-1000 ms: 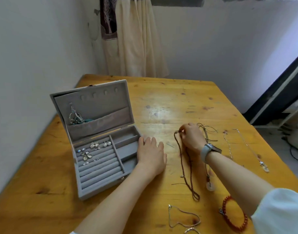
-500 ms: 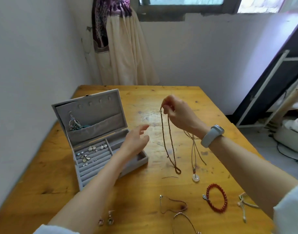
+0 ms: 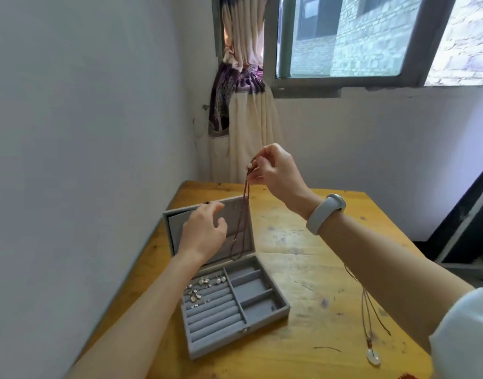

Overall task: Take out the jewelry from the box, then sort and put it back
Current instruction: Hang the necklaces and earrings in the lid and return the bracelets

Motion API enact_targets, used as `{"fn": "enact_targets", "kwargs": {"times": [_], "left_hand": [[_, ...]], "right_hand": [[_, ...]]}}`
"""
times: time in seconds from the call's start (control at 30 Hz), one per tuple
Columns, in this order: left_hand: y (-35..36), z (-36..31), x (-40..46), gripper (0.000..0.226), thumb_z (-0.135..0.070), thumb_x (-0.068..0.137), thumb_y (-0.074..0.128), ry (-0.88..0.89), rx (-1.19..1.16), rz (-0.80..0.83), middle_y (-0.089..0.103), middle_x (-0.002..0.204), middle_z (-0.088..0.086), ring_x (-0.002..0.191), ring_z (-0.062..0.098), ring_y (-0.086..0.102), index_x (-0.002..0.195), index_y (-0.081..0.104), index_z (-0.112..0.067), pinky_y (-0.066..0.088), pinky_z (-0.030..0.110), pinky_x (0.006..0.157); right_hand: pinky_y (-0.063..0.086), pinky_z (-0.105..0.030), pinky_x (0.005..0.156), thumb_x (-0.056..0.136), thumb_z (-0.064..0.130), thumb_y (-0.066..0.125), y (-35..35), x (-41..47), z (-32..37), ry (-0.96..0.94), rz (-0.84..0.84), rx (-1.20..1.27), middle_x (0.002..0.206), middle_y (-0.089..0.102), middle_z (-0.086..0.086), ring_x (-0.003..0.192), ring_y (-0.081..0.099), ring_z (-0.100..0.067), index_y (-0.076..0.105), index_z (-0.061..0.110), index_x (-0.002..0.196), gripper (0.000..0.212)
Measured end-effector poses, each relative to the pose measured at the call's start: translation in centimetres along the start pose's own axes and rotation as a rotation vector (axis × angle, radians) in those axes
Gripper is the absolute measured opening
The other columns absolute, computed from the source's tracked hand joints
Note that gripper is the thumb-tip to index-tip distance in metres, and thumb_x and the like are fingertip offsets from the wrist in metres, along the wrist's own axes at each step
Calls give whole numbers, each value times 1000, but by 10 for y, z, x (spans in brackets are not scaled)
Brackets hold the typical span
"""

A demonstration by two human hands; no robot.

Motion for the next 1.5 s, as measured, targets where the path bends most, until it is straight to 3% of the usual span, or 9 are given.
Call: {"fn": "enact_targets", "kwargs": {"times": [0.13,0.23,0.33,0.4,0.5,0.63,0.9,1.13,1.5], "left_hand": [[-4,41,-6,30,-16,82,58,177,515,-22,64,110,1,107,22,52,111,64,-17,39,38,86],[16,69,-15,39,-23,52,80,292,753,67,67,97,7,99,27,51,89,70,-15,39,43,79],[37,89,-19,53,-28,47,81,244,875,169,61,116,15,118,33,40,95,70,-11,25,49,94],[41,87,-21,52,-36,68,69,204,947,179,42,139,14,135,34,24,114,61,-14,8,55,104],[46,90,-20,42,-35,85,52,202,946,138,17,152,12,141,33,1,124,52,-20,-10,57,106],[42,94,-22,24,-34,59,76,229,828,95,52,132,11,130,32,30,80,72,-25,16,59,101],[38,100,-30,24,-35,65,70,304,795,-31,47,136,16,134,27,22,87,69,-25,12,58,102],[38,105,-37,34,-27,61,72,312,740,-117,55,122,17,127,30,31,95,69,-24,14,54,104],[43,108,-39,38,-35,61,70,372,845,-84,50,135,8,131,34,26,96,65,-20,16,56,102]], "right_hand": [[58,-39,70,95,2,37,30,19,-5,0,23,44,79,59,-9,66,65,-24,45,15,80,22],[58,-39,70,94,2,38,48,30,-7,-35,23,44,82,59,-12,68,65,-26,45,17,79,23],[58,-39,68,94,1,38,61,38,-8,-66,12,62,86,58,-16,70,65,-27,45,18,79,24],[58,-39,68,94,0,38,68,43,-10,-81,11,85,84,57,-16,68,64,-27,44,18,79,24],[58,-37,68,94,0,37,74,49,-13,-108,23,108,80,56,-11,67,64,-24,44,17,79,24],[58,-34,67,94,-1,36,81,50,-30,-71,51,108,85,56,-17,68,63,-24,44,17,79,24],[53,-22,59,94,3,40,98,29,-86,17,233,-109,76,57,-4,63,60,-17,46,18,80,22],[44,-30,72,89,10,52,120,14,-115,-263,267,-491,92,55,-5,79,53,-17,61,5,90,10],[42,-27,37,87,23,47,134,10,-117,-670,11,-808,76,59,-3,67,59,-19,63,11,80,21]]}}
Point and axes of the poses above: each hand's wrist, its own x-axis towards the middle knuckle, its own y-axis out of the palm, z = x × y, the point moved 4 cm from there along x, towards the middle knuckle
